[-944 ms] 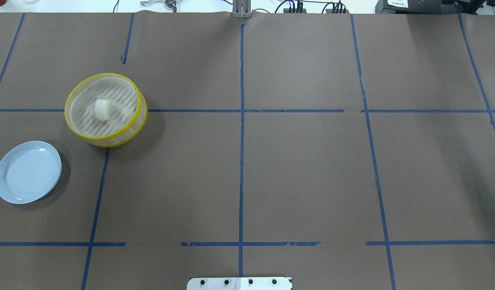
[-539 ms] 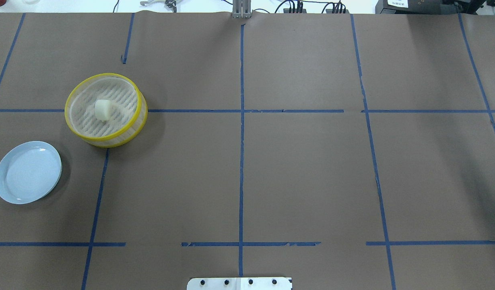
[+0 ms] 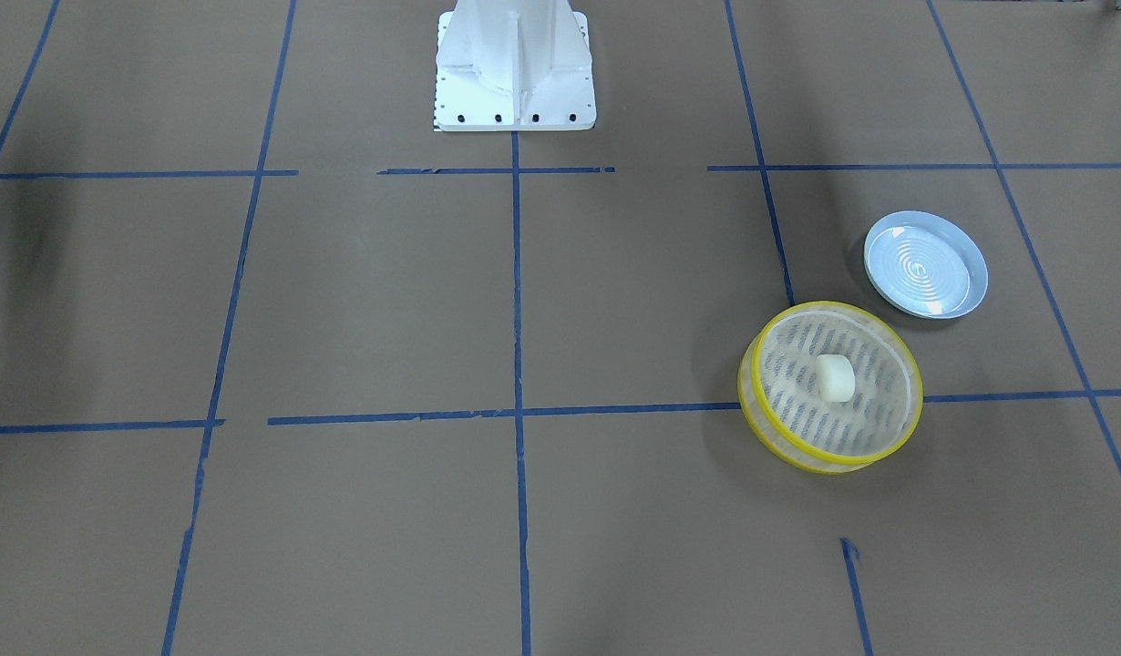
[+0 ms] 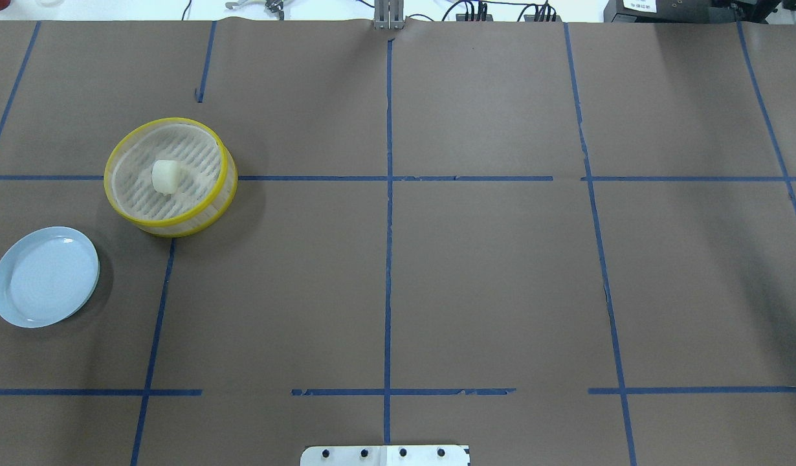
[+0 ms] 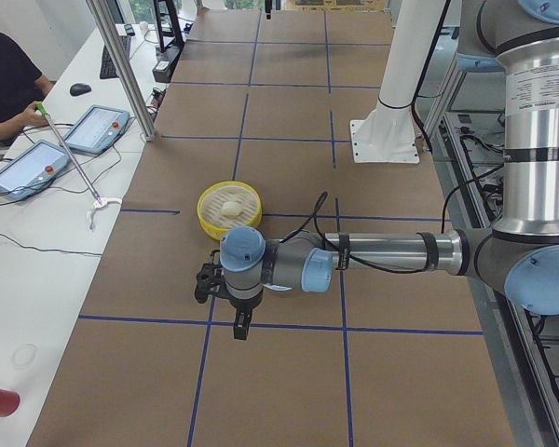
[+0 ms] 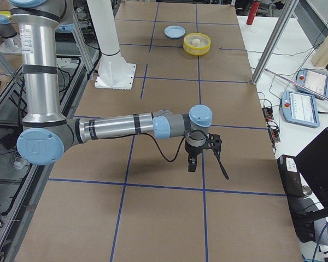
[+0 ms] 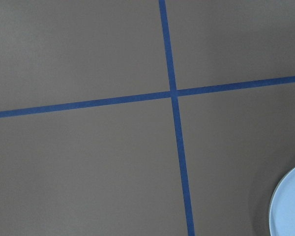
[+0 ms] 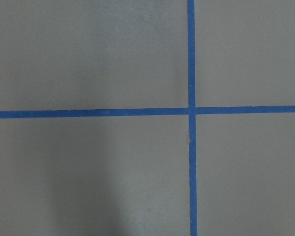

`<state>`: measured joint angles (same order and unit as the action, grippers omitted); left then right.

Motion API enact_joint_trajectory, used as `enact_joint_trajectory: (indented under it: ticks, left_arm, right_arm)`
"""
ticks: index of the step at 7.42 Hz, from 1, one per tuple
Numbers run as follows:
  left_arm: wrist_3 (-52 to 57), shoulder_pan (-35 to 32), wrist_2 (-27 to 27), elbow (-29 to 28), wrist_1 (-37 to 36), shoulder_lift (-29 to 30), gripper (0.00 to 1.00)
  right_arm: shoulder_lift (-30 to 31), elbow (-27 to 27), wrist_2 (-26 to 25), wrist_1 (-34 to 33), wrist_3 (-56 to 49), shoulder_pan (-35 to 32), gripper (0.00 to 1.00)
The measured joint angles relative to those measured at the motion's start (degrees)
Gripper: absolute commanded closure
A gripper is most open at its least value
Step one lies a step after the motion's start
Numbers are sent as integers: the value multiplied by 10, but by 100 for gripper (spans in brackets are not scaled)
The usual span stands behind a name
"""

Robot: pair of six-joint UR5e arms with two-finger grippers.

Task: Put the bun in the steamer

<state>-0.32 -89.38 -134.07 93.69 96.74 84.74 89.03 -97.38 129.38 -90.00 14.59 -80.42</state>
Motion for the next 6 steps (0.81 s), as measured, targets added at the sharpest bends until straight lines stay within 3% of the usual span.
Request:
enact_joint_trajectory:
  ticks: [6]
  left_arm:
    - [6, -22, -2, 2, -38, 5, 0]
  right_arm:
    - [0, 0, 0, 0, 0, 0, 0]
